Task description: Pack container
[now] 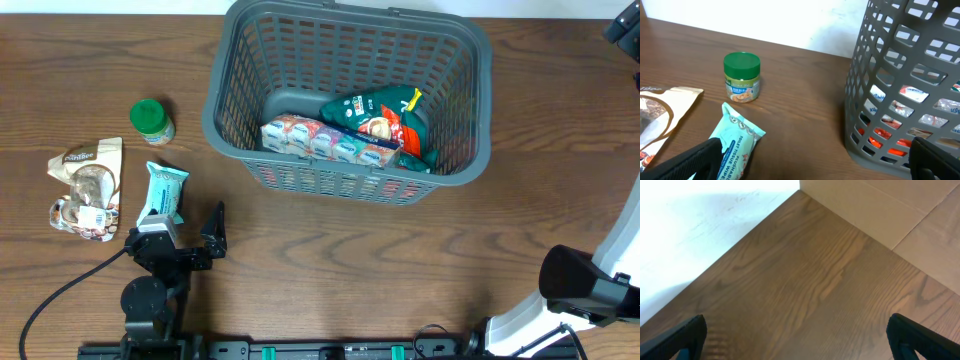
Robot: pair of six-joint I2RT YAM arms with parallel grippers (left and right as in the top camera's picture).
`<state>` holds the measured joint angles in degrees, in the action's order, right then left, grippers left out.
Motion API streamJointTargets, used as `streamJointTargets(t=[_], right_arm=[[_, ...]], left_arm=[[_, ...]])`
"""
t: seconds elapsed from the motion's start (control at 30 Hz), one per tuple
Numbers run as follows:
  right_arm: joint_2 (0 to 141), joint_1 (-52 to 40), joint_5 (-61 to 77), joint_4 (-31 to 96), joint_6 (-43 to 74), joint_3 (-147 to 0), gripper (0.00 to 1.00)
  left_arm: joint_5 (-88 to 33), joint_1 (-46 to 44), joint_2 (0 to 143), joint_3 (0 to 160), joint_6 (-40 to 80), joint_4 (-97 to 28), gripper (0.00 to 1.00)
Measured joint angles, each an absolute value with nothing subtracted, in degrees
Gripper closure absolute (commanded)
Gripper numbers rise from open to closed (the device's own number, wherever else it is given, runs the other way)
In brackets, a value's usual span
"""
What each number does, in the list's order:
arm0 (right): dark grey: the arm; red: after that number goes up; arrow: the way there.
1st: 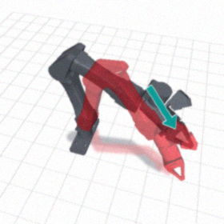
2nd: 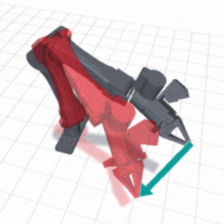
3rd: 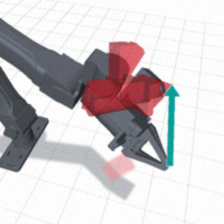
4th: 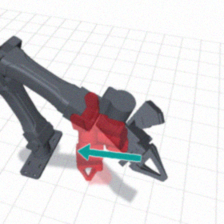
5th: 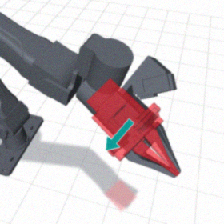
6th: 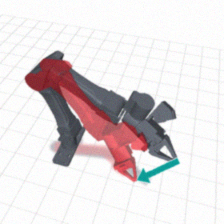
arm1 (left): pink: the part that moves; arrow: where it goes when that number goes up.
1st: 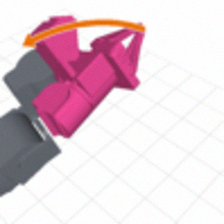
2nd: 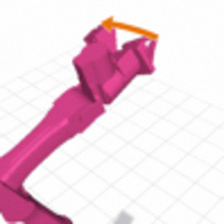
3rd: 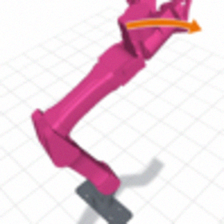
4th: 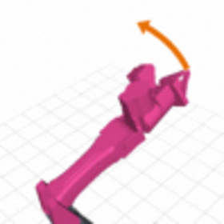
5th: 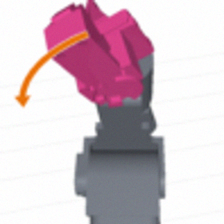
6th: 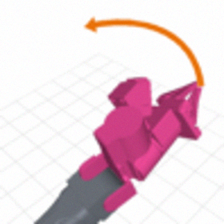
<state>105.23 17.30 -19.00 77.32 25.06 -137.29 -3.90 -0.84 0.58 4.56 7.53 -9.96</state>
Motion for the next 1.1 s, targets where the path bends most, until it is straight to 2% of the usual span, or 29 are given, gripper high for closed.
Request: streamJointTargets(t=[0.17,0.3,0.53,0.73,0.87,1.1], right_arm=[[105.23,17.3,-19.0,77.32,25.06,-137.29,0.01],[105.23,17.3,-18.96,77.34,25.06,-137.29,0.01],[105.23,17.3,-18.83,77.34,25.06,-137.29,0.01],[105.23,17.3,-18.83,77.34,25.08,-137.29,0.01],[105.23,17.3,-18.83,77.34,25.06,-137.29,0.01],[105.23,17.3,-18.81,77.34,25.06,-137.29,0.01]], left_arm=[[-3.92,-0.84,0.64,4.58,7.73,-9.76,0.01],[-2.87,-0.84,4.29,9.37,8.47,-17.06,0.01],[3.38,-0.84,28.03,38.98,6.68,-29.74,0.01],[5.15,-0.84,52.25,63.51,4.58,-45.98,0.01],[5.87,-0.84,62.65,66.89,3.11,-51.31,0.02],[6.35,0.3,70.74,66.85,-1.43,-55.2,0.01]])
